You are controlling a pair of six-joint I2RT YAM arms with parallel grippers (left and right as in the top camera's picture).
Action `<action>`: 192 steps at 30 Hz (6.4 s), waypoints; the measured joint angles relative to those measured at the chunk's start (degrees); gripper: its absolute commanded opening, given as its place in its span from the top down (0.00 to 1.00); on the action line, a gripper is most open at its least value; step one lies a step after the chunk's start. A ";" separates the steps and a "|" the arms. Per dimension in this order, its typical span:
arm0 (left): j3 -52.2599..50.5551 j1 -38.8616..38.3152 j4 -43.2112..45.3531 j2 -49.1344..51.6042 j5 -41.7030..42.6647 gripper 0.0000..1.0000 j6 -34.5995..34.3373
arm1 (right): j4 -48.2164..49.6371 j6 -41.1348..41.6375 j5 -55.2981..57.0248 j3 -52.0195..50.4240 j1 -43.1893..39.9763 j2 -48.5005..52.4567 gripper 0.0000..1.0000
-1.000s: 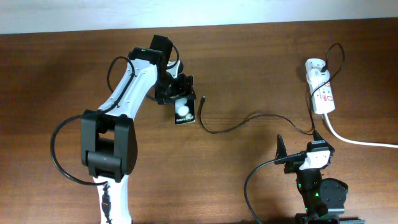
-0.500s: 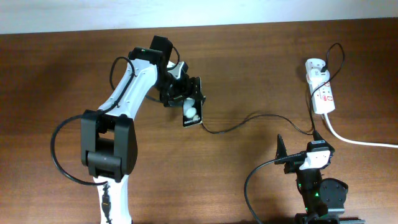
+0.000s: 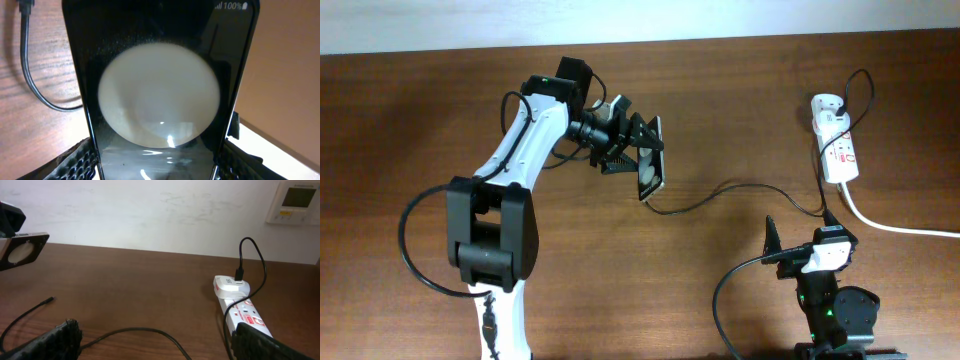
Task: Plug charger to phone and switch on socket
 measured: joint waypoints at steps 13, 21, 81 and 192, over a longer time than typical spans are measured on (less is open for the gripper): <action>0.00 0.00 -0.57 0.00 0.98 0.56 -13.00 | 0.00 0.00 0.00 0.00 0.00 0.00 0.01; 0.00 0.00 -0.57 0.00 11.61 0.60 -20.92 | 0.00 0.00 0.00 0.00 0.00 0.00 0.01; 0.00 5.79 -0.55 0.00 11.96 0.72 -43.80 | 0.00 0.02 0.00 0.00 0.00 0.00 0.01; 0.02 6.69 -0.55 0.00 14.25 0.77 -45.79 | -45.29 16.52 -30.21 65.92 1.92 70.79 0.04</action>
